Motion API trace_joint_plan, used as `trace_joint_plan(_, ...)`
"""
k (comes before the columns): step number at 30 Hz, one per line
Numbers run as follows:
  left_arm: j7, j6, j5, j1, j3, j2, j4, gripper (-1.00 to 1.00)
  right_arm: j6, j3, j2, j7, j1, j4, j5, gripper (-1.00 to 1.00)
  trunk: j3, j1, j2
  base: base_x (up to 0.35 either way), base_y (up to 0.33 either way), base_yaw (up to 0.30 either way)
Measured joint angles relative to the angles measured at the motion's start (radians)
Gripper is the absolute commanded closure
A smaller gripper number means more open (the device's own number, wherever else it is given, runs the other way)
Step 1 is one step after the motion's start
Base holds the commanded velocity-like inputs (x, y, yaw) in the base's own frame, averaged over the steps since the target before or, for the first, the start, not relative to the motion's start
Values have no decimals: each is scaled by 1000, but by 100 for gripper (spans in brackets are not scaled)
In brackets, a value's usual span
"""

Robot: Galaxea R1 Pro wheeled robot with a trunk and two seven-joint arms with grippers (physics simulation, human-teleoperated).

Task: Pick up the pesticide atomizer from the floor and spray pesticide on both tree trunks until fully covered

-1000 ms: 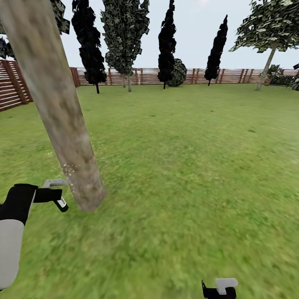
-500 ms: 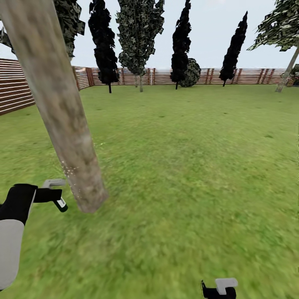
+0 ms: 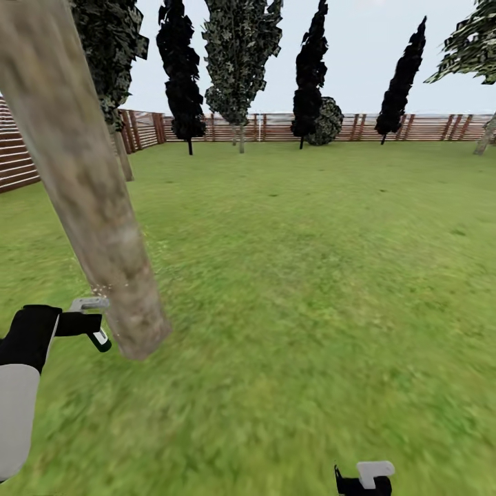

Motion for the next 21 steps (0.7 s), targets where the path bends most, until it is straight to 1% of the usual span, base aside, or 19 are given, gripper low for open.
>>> trace_joint_plan(3, 0, 0, -1, 3, 0, 0, 0, 100, 0, 0, 0, 0, 0, 0, 0, -100, 2, 0, 0, 183, -233, 265)
trace_joint_plan(4, 0, -1, -4, 16, 0, 0, 0, 100, 0, 0, 0, 0, 0, 0, 0, -100, 2, 0, 0, 166, -158, 266)
trace_joint_plan(6, 12, -3, -5, 68, 0, 0, 0, 100, 0, 0, 0, 0, 0, 0, 0, -100, 3, 0, 0, 48, -43, 263)
trace_joint_plan(7, 32, -6, -5, 98, -1, -3, 0, 100, 0, 0, 0, 0, 0, 0, 0, -100, 4, 0, 0, 10, -9, 148)
trace_joint_plan(8, 40, -7, 3, 108, -4, -7, 0, 100, 0, 0, 0, 0, 0, 0, 0, -100, 4, 0, 0, 4, -4, 60)
trace_joint_plan(10, 46, -5, 11, 114, -6, -21, -1, 100, 0, 1, 0, 0, 0, 0, 0, -100, 4, 0, 0, 1, -1, 16)
trace_joint_plan(12, 47, -4, 15, 115, -7, -41, -2, 100, 0, 1, 0, 0, 0, 1, 0, -100, 4, 0, 0, 0, 0, 3)
trace_joint_plan(13, 47, -4, 17, 115, -7, -56, -2, 100, 0, 1, 0, 0, 0, 1, 0, -100, 4, 0, 0, 0, 0, 0)
trace_joint_plan(14, 47, -5, 13, 115, -7, -68, -1, 100, 0, 1, 0, 0, 0, 1, 0, -100, 4, 0, 0, 0, 0, 0)
trace_joint_plan(15, 48, -8, 5, 116, -5, -73, 4, 100, 0, 1, 0, 0, 0, 1, 0, -100, 4, 0, 0, 0, 0, 0)
trace_joint_plan(16, 48, -12, -9, 133, 0, -64, 4, 100, 1, 1, 0, 0, 0, 2, 0, -100, 4, 0, 0, 0, 0, 0)
trace_joint_plan(17, 48, -17, -11, 163, 1, -48, 1, 100, 1, 1, 0, 0, 0, 1, 0, -100, 4, 0, 0, 0, 0, 0)
trace_joint_plan(18, 48, -37, -8, 181, 1, -34, 0, 100, 1, 1, 0, 0, 0, 1, 0, -100, 4, 0, 0, 0, 0, 0)
trace_joint_plan(20, 49, -101, 1, 197, 0, -23, 0, 100, 0, 1, 0, 0, 0, 0, 0, -100, 4, 0, 0, 0, 0, 40)
trace_joint_plan(21, 49, -115, 3, 200, 0, -24, 0, 100, 1, 1, 0, 0, 0, 0, 0, -100, 4, 0, 0, 87, -43, 191)
